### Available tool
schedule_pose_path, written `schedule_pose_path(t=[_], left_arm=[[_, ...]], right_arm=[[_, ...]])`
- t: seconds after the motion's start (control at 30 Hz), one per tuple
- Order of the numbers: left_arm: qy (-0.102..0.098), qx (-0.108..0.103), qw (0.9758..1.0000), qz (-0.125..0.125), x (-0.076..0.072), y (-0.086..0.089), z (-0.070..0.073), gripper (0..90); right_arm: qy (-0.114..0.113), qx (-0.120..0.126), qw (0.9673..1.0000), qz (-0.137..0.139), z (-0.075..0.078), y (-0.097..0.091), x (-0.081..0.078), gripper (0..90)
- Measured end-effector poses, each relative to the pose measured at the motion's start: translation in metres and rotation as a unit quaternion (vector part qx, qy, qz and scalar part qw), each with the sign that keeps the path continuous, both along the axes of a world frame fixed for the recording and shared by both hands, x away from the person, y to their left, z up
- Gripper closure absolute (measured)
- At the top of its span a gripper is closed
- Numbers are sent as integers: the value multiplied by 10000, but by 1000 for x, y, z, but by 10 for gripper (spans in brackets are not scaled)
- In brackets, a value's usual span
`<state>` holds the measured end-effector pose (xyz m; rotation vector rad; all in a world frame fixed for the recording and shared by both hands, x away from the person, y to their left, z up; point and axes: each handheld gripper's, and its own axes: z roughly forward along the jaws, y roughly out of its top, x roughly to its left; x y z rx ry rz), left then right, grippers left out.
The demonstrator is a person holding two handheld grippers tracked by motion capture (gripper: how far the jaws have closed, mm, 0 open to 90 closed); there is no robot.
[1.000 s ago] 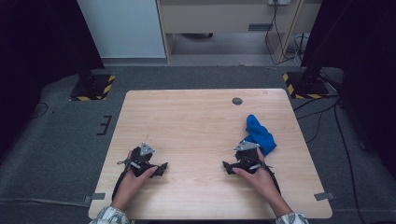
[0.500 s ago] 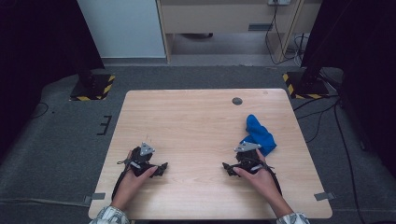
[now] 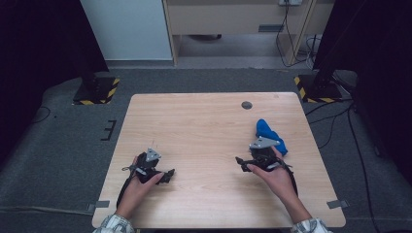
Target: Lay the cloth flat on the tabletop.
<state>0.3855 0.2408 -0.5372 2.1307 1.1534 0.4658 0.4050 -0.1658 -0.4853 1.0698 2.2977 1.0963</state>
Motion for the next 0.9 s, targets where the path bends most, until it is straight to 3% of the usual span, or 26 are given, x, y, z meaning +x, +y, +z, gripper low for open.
schedule_pose_path(t=[0.2, 0.33, 0.47, 0.67, 0.9], left_arm=[[-2, -3, 10000, -3, 0, 0, 0, 0], [-5, -1, 10000, 9, 0, 0, 0, 0], [-9, -2, 10000, 64, -1, -1, 0, 0], [-7, -1, 10000, 63, -1, 0, 0, 0], [-3, 10, 10000, 55, -1, 0, 0, 0]], right_arm=[[-156, -35, 9993, -342, 18, -17, 23, 185], [-195, 84, 9978, -636, 28, -32, 45, 233], [-256, 63, 9954, -921, 30, -48, 61, 230], [-108, 213, 9927, -1183, 19, -82, 57, 161], [7, 272, 9909, -1317, 9, -92, 57, 110]])
